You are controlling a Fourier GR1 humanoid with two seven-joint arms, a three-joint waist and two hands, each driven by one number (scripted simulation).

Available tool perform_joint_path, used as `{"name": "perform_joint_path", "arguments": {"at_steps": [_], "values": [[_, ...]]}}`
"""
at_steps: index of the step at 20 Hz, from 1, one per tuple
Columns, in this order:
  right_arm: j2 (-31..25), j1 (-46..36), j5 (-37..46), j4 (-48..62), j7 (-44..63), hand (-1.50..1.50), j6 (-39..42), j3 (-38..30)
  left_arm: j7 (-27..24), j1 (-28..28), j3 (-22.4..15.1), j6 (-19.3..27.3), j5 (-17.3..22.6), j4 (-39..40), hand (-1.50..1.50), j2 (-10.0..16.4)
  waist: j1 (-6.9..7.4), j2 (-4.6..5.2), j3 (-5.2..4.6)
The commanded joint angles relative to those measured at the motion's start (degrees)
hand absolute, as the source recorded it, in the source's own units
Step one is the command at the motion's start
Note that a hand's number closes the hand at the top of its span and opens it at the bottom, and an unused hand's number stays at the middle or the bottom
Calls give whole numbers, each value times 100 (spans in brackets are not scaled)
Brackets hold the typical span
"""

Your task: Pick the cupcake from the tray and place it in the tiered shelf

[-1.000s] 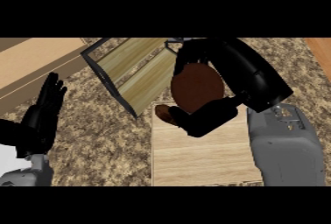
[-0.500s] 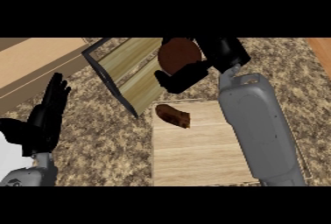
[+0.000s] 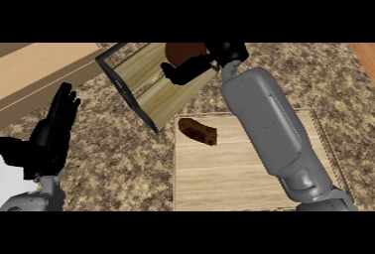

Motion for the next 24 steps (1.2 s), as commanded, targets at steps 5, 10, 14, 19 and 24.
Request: {"name": "perform_joint_path", "arguments": {"at_steps": [5, 10, 14, 19, 24], "values": [[-6, -863, 62, 1762, -811, 150, -700, 55, 103, 199, -174, 12, -140, -319, 0, -106, 44, 1, 0], [2, -1006, -1157, 2544, -856, -150, -1159, -30, 235, -143, -25, -64, 12, -154, 0, -50, 152, 29, 0], [2, -1202, -1427, 3131, -1166, -150, -1084, 198, 288, -354, 1, -77, -20, -10, 0, -26, 149, 31, -1], [2, -1542, -1796, 3516, -1579, -150, -930, -17, -25, -208, -4, -112, -39, 175, 0, -100, 194, 49, -2], [-49, -1830, -2049, 3433, -1827, -150, -556, -725, 26, -149, 60, -131, 28, 27, 0, -90, 66, 33, -1]]}}
